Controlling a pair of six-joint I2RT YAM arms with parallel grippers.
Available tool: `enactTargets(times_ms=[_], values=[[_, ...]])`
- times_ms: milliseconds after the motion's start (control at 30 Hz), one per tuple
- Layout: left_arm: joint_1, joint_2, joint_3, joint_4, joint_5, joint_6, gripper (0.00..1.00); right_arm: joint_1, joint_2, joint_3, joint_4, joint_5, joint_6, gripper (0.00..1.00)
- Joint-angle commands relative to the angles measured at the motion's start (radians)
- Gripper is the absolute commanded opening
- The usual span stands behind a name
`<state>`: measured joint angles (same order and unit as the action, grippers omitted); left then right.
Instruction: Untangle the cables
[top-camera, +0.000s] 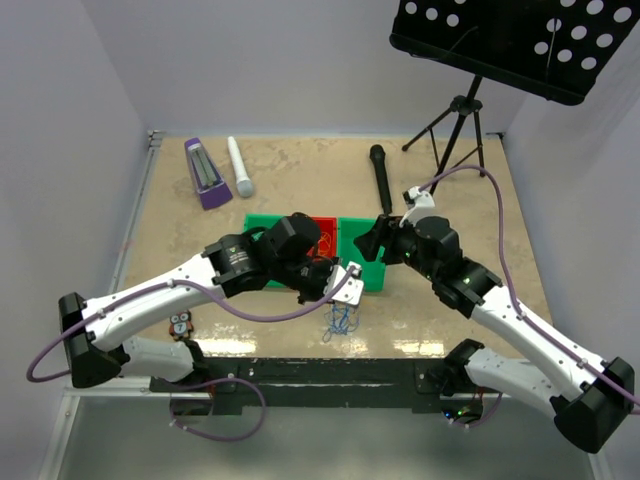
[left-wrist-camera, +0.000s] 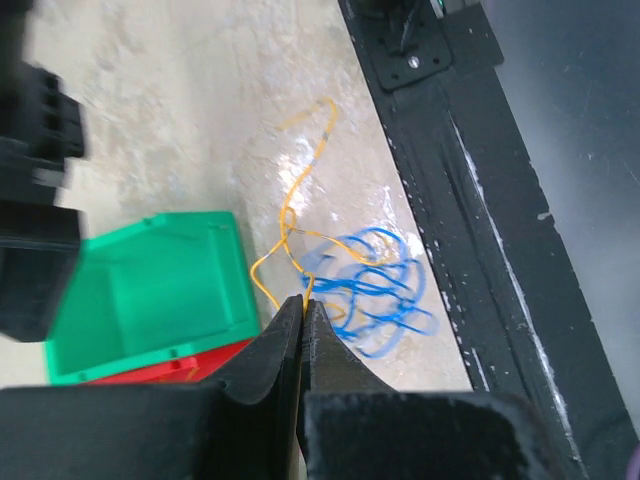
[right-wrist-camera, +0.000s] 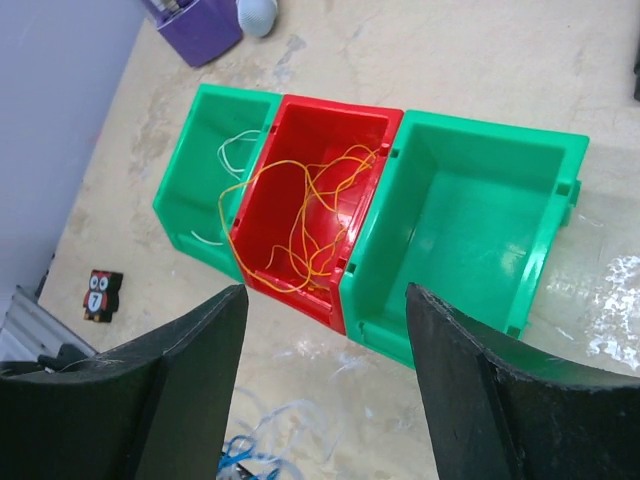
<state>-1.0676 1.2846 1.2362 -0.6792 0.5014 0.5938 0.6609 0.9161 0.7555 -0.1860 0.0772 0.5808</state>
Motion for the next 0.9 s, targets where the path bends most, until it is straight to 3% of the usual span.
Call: enactTargets(times_ms=[0, 167, 400, 867], values=[[0.001, -0.065, 0.126, -0.054, -0.003, 0.076, 0.0, -0.001, -0.028, -0.011, 0.042, -0.074, -0.044, 0.7], [0.004, -0.082, 0.201, -0.063, -0.056, 0.084, 0.0, -0.001, -0.086, -0.05, 0.069, -0.177, -0.088, 0.71], [0.072, -0.191, 0.097, 0.053, -0.049, -0.06, 0.0, -0.001, -0.115, -0.048, 0.062, -0.22, -0.078, 0.71], [0.17, -0.194, 0.154, 0.17, -0.142, -0.204, 0.0, 0.025, -0.146, -0.174, 0.177, -0.356, -0.058, 0.72]])
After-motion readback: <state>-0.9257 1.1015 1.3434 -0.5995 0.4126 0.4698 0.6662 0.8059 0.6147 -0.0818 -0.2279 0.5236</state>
